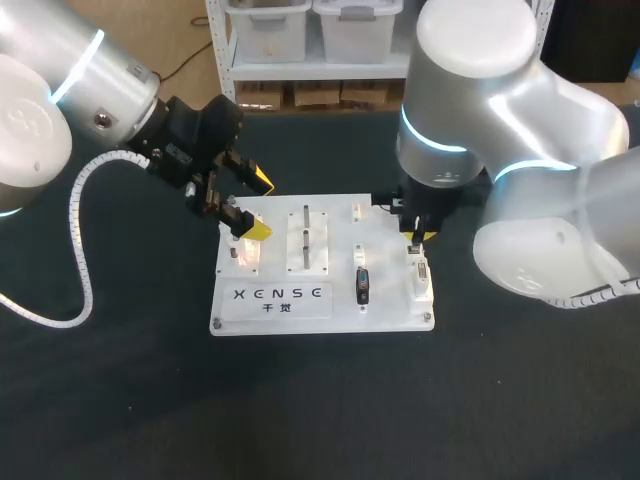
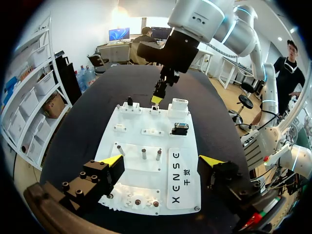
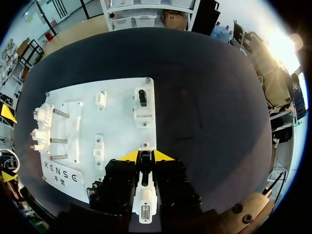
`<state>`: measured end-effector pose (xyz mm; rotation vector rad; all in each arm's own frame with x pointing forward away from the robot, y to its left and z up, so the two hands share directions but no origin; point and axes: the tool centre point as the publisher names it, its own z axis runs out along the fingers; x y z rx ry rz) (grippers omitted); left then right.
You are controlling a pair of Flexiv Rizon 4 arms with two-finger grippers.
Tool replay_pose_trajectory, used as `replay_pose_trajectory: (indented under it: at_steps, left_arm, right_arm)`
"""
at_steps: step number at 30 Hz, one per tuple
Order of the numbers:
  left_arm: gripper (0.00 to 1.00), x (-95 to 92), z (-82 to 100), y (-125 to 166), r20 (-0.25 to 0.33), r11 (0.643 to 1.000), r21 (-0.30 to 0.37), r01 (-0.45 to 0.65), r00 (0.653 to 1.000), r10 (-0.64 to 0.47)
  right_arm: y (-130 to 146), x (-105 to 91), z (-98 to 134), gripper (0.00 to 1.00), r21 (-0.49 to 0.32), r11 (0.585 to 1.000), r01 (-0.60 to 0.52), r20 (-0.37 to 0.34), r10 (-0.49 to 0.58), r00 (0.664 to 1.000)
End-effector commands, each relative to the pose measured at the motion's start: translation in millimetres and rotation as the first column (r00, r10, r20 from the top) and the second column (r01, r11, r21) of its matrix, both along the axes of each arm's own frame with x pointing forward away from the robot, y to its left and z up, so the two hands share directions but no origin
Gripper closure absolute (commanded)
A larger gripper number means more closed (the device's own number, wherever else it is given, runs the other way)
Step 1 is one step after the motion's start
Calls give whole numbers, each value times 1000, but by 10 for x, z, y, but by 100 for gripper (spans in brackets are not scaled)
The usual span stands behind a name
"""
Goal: Insert the USB connector, Ethernet cable, and multi-pin plug into their matching sockets one by one.
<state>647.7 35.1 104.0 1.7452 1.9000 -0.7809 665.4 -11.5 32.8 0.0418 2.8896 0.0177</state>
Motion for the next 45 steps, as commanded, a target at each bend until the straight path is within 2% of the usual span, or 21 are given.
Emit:
replay_pose_trajectory:
  at_steps: [1, 16, 23, 32, 38, 39, 40, 41, 42, 45]
  left_arm:
    - [0, -7, -6, 5, 2, 1000, -2, 0, 1000, 0]
    - [0, -7, -6, 5, 2, 1000, -2, 0, 1000, 0]
    - [0, -7, -6, 5, 2, 1000, -2, 0, 1000, 0]
    - [0, -7, -6, 5, 2, 1000, -2, 0, 1000, 0]
    - [0, -7, -6, 5, 2, 1000, -2, 0, 1000, 0]
    - [0, -7, -6, 5, 2, 1000, -2, 0, 1000, 0]
    - [0, -7, -6, 5, 2, 1000, -2, 0, 1000, 0]
    - [0, -7, -6, 5, 2, 1000, -2, 0, 1000, 0]
    - [0, -7, -6, 5, 2, 1000, -2, 0, 1000, 0]
    - [0, -7, -6, 5, 2, 1000, -2, 0, 1000, 0]
  right_arm:
    - [13, 28, -48, 100, -1, 1000, 0, 4, 0, 1000]
    - [36, 53, -112, 100, -5, 1000, -11, 0, 11, 1000]
    - [45, 22, -240, 100, -18, 1000, -1, -21, 0, 1000]
    - [-7, 96, -335, 100, -31, 999, 35, -24, -36, 999]
    - [17, 119, -273, 100, -27, 999, 37, -7, -37, 999]
    - [28, 115, -238, 96, -27, 999, 36, -2, -36, 999]
    - [40, 111, -195, 74, -23, 999, 32, 12, -32, 999]
    - [58, 101, -152, 22, -24, 999, 28, 22, -27, 999]
    - [74, 93, -108, 0, -23, 999, 24, 35, -23, 999]
    - [136, 60, 15, 0, -55, 998, 17, 80, -13, 997]
